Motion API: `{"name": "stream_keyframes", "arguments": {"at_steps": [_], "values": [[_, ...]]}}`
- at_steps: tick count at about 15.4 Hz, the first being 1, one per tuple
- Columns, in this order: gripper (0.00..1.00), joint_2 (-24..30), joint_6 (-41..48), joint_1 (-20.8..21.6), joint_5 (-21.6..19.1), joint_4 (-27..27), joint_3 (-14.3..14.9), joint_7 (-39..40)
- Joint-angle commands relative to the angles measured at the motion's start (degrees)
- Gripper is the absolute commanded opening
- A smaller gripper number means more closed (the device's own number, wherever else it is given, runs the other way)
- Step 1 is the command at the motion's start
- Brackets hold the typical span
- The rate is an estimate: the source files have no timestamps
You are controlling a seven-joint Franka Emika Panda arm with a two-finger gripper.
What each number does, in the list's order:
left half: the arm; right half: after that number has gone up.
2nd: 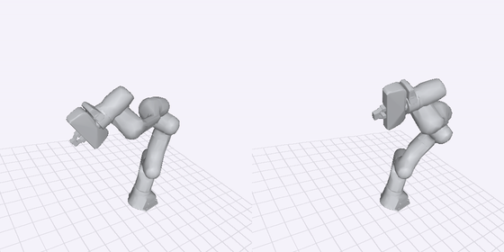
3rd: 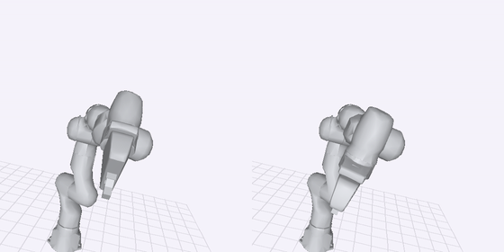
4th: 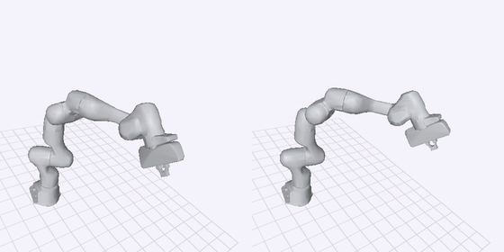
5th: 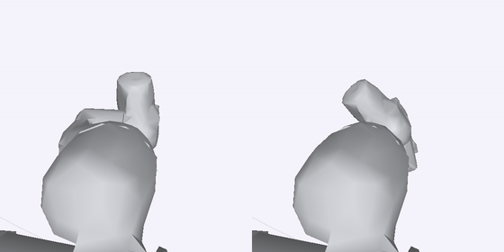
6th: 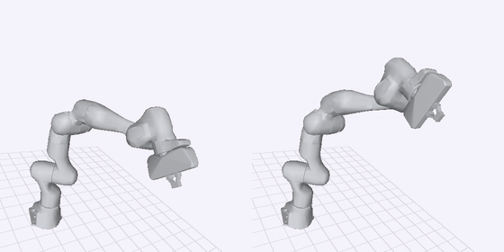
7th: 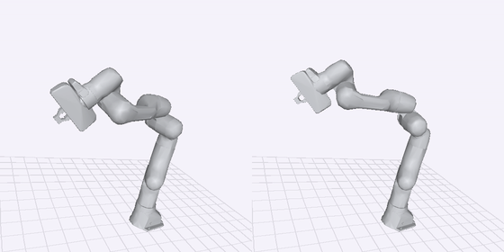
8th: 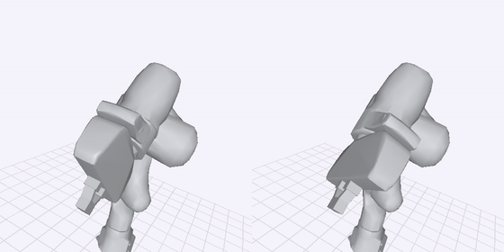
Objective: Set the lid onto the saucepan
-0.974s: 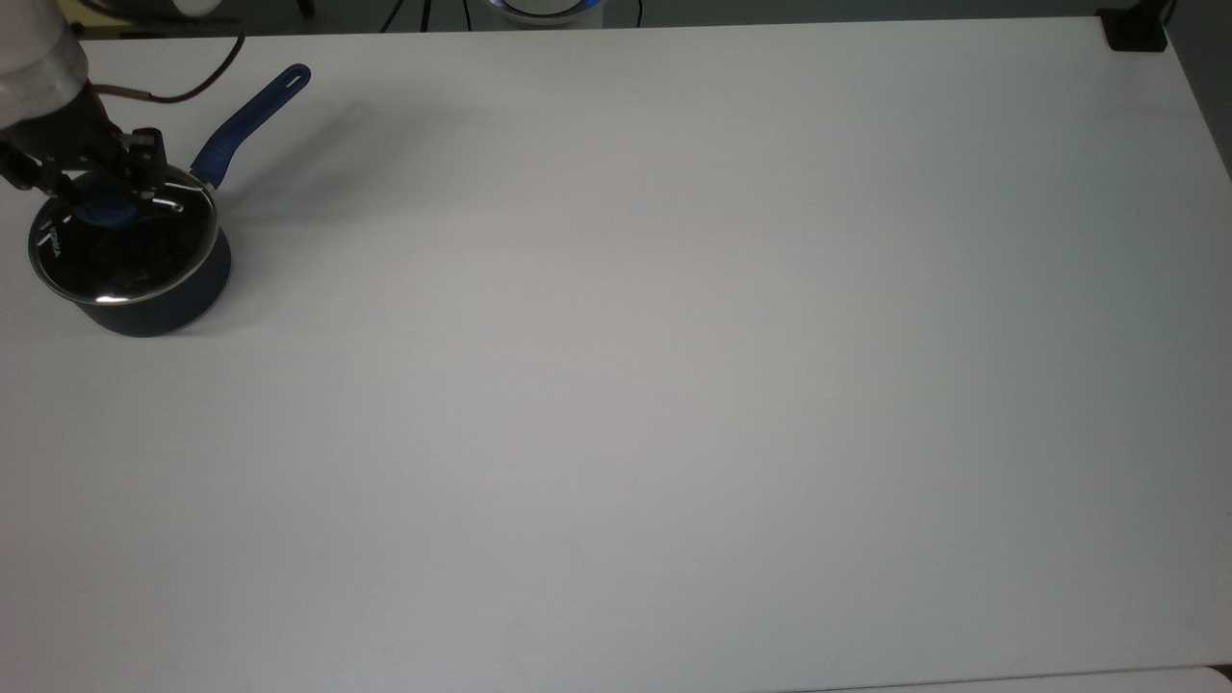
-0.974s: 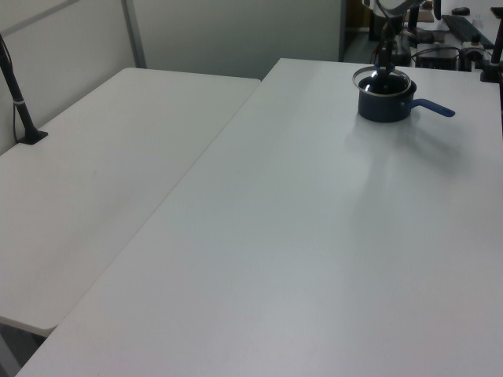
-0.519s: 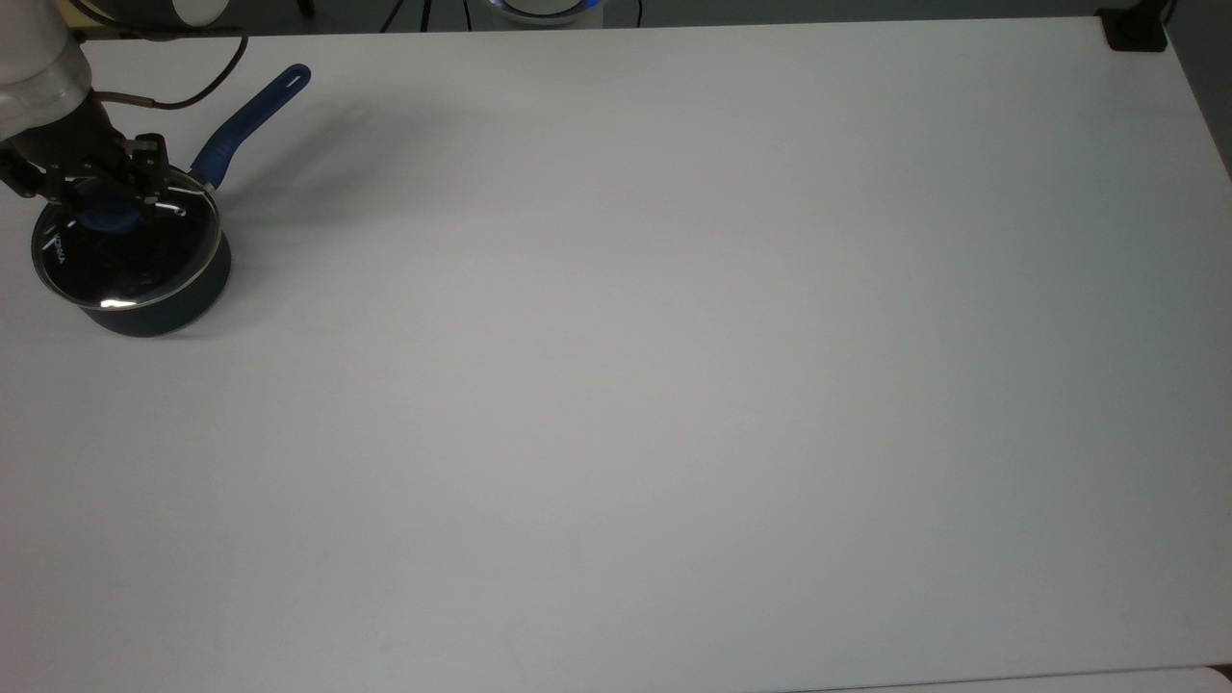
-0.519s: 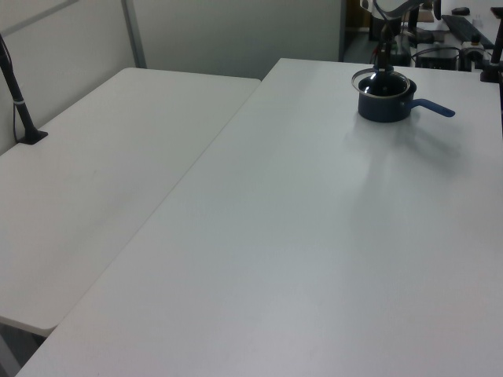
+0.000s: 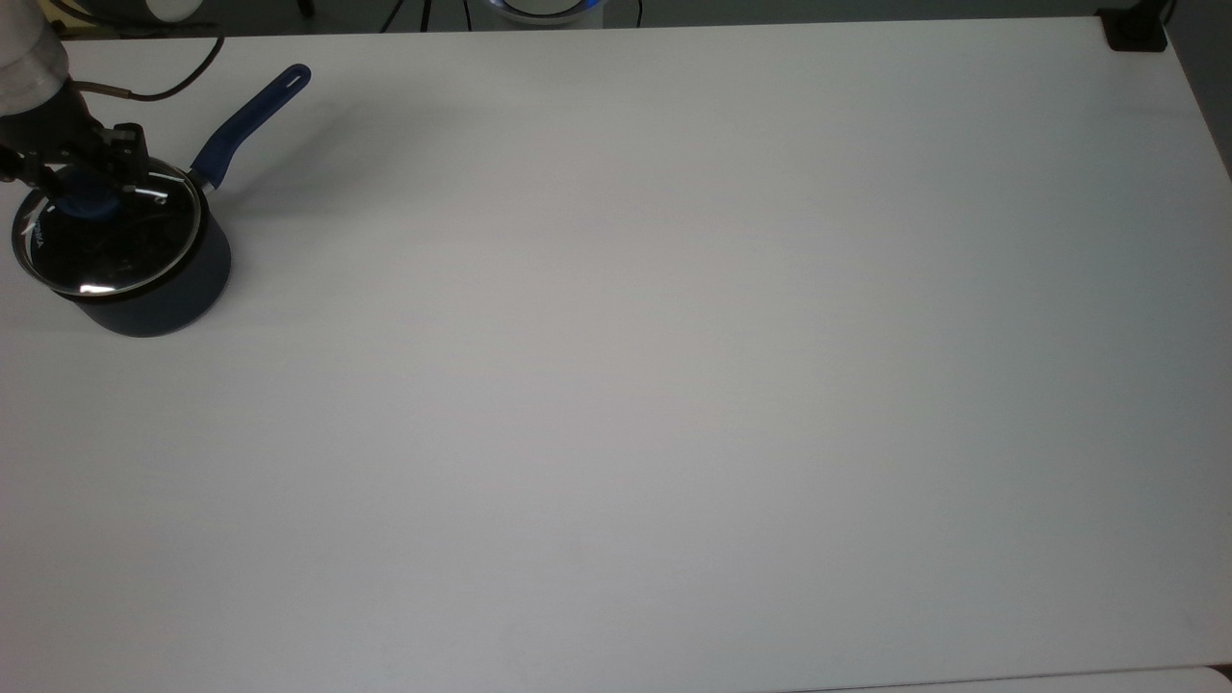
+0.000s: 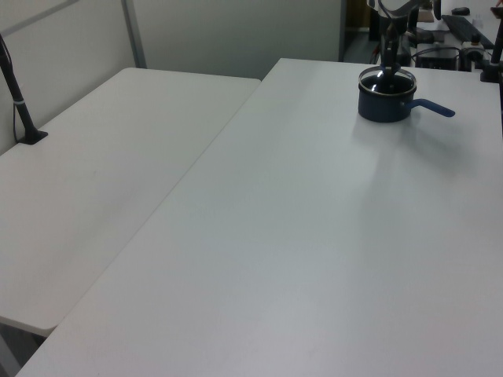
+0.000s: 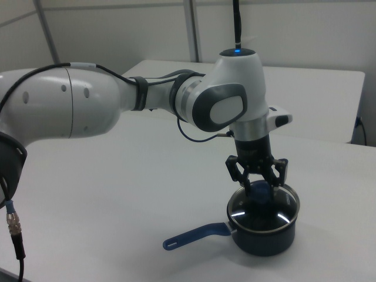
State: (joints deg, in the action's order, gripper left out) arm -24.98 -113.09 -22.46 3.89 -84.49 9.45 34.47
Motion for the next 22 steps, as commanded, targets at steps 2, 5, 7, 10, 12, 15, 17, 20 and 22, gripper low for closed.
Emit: {"name": "stream_keyframes", "arguments": {"at_steps": [2, 5, 7, 10, 12, 15, 17, 20, 22], "values": [[1.00, 0.37, 0.33, 0.58, 0.42, -1.38, 0.48, 0.34], [1.00, 0.46, 0.15, 1.02, -0.19, -1.30, 0.30, -2.90], [1.00, 1.68, 0.77, 1.71, -0.28, -1.03, -0.40, -7.72], [1.00, 5.55, 3.30, 8.73, -0.11, -1.82, -0.49, -18.60], [1.00, 7.74, 5.60, 14.78, 0.24, -1.91, -0.49, -27.22], [1.00, 11.08, 8.75, 23.23, 2.08, -3.40, -0.40, -38.22], [1.00, 13.89, 9.73, 28.15, 3.41, -6.11, -0.40, -39.30], [1.00, 18.90, 10.35, 33.69, 3.32, -11.04, -0.49, -43.32], [1.00, 20.75, 10.44, 36.52, 3.32, -13.68, -0.40, -47.11]]}}
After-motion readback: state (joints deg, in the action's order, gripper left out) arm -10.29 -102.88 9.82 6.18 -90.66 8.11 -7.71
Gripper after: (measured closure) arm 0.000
